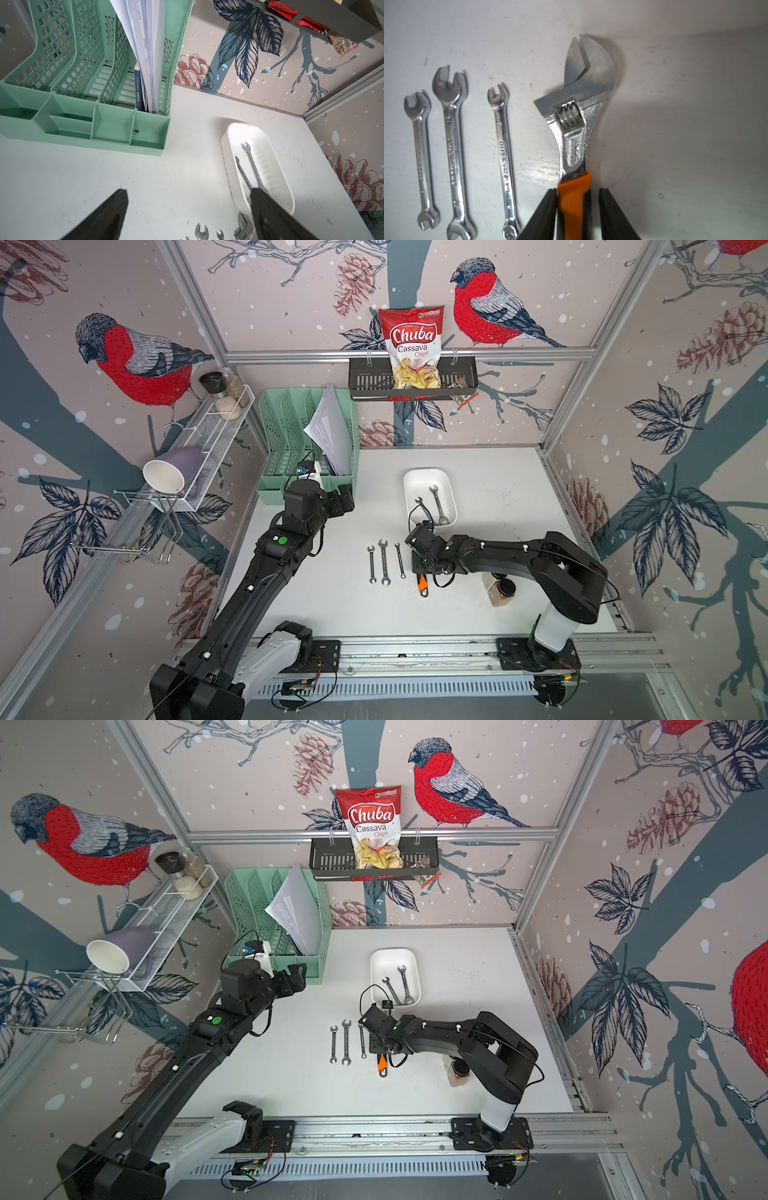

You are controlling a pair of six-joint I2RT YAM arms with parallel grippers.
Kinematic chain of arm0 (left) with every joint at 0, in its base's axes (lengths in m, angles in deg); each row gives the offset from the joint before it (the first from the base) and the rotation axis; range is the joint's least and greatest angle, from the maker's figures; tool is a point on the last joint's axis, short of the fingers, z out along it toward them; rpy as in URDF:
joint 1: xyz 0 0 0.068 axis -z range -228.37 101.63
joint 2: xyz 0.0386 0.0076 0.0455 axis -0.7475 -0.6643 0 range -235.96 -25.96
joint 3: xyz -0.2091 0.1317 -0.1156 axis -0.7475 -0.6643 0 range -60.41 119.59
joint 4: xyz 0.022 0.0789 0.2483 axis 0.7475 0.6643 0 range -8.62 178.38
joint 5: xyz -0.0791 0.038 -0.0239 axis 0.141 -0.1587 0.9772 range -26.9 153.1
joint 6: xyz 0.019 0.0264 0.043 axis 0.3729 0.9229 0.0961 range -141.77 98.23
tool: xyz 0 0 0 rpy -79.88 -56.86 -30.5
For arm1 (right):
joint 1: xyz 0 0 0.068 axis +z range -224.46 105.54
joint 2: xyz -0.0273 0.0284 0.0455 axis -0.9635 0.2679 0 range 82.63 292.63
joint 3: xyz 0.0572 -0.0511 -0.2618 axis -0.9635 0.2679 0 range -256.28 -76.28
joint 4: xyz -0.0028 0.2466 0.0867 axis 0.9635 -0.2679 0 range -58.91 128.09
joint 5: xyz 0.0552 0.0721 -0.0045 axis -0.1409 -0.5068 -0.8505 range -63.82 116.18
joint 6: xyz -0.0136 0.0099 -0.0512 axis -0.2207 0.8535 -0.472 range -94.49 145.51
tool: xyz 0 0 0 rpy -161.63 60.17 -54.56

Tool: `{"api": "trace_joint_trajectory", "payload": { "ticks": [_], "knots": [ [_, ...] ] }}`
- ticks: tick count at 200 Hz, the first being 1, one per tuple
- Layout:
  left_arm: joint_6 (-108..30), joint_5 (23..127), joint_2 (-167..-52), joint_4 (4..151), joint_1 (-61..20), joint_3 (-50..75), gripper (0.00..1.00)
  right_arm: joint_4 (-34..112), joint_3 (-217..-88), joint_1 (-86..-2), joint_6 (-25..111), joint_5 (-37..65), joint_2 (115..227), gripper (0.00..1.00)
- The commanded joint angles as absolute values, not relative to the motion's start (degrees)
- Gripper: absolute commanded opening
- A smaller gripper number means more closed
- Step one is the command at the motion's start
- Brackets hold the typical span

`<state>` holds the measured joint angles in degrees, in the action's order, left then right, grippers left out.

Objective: Take out the wrench from the storage box
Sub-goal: Place the wrench at the center of the board, then pick up the wrench from the storage box.

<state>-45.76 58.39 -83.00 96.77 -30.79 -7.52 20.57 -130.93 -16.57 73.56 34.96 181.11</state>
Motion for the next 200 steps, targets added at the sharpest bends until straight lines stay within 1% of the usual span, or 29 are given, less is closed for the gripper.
{"api": "trace_joint_trajectory", "payload": {
  "ticks": [1, 25, 46, 67, 83, 105, 145, 173, 200],
  "knots": [
    [-45.0, 57.5, -82.6, 95.4, -30.7, -7.3, 0.96, 18.1, -131.9, -16.4, 73.2, 35.7, 179.0, 0.43],
    [-45.0, 57.4, -82.6, 95.4, -30.6, -7.4, 0.95, 14.7, -134.5, -15.9, 71.1, 35.7, 175.1, 0.43],
    [-45.3, 58.5, -82.8, 94.9, -30.7, -7.4, 0.96, 11.2, -137.2, -16.5, 68.3, 37.8, 170.5, 0.41],
    [-46.4, 59.6, -84.0, 94.5, -30.7, -6.6, 0.96, 10.2, -139.9, -20.5, 63.0, 37.9, 167.6, 0.39],
    [-46.9, 60.4, -85.8, 94.6, -30.5, -5.2, 0.96, 11.0, -142.1, -24.8, 57.8, 36.5, 168.4, 0.38],
    [-46.3, 59.9, -89.5, 95.6, -30.3, -3.6, 0.95, 8.8, -149.3, -30.8, 51.9, 33.2, 173.9, 0.35],
    [-45.8, 60.2, -96.8, 96.4, -30.3, 2.8, 0.94, 8.7, -158.3, -37.7, 45.3, 29.5, 185.1, 0.33],
    [-45.1, 61.2, -100.4, 95.3, -30.5, 4.1, 0.93, 8.2, -163.4, -40.5, 39.3, 25.7, 192.8, 0.32],
    [-44.0, 63.2, -100.8, 93.9, -30.7, 2.4, 0.93, 5.3, -168.7, -41.0, 34.9, 24.7, 200.8, 0.32]
  ]
}}
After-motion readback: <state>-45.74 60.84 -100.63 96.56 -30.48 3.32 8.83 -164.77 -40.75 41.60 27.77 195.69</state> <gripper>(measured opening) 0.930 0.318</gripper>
